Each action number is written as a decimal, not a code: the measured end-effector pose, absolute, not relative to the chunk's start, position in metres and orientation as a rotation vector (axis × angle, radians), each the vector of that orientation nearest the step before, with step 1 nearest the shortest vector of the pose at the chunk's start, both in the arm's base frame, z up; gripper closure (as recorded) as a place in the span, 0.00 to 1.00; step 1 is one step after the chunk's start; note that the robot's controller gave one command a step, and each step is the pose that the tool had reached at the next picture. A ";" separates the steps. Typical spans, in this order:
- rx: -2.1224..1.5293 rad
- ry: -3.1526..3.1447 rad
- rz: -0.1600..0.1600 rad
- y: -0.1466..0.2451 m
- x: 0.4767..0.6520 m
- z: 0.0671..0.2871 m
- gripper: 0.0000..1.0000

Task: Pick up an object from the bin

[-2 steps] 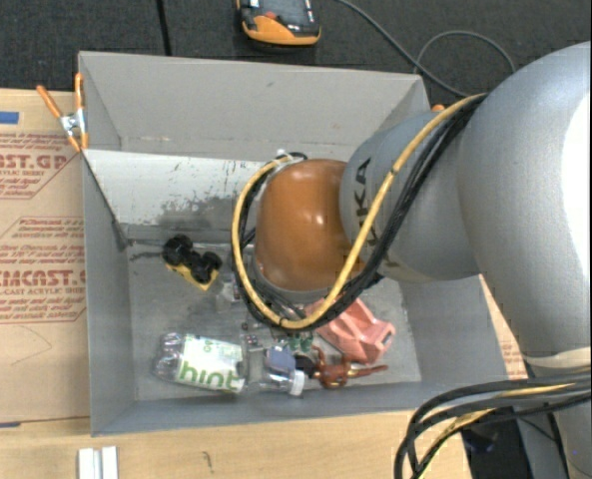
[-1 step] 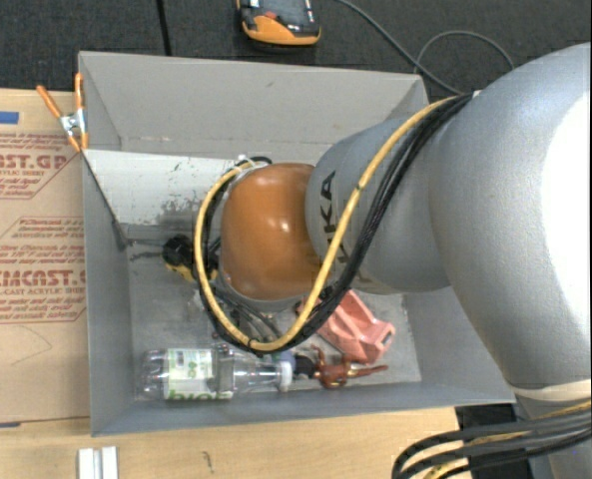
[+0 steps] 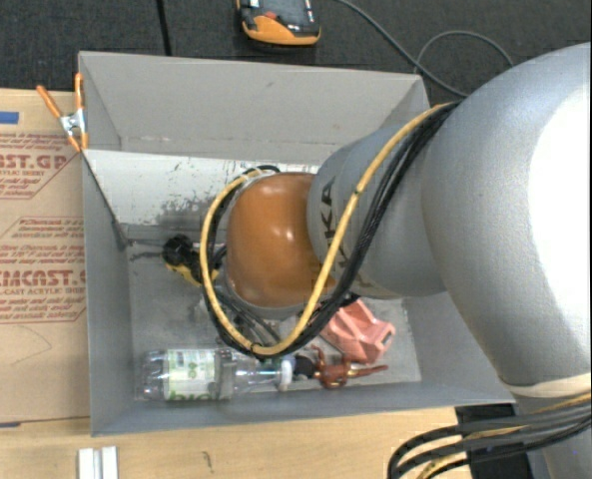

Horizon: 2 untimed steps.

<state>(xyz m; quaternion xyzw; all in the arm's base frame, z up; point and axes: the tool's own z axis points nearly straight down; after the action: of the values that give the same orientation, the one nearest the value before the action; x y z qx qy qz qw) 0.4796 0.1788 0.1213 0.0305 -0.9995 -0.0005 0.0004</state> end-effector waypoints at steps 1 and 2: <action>0.437 -3.116 -0.001 0.208 0.481 0.077 0.00; 0.347 -3.123 -0.003 0.208 0.479 0.065 1.00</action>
Offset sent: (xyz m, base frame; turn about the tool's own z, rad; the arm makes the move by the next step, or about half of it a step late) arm -0.0007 0.0216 -0.0513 -0.1348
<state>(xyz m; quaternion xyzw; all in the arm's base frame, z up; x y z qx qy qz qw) 0.4788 0.2078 0.0650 0.1106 -0.9939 -0.0009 -0.0002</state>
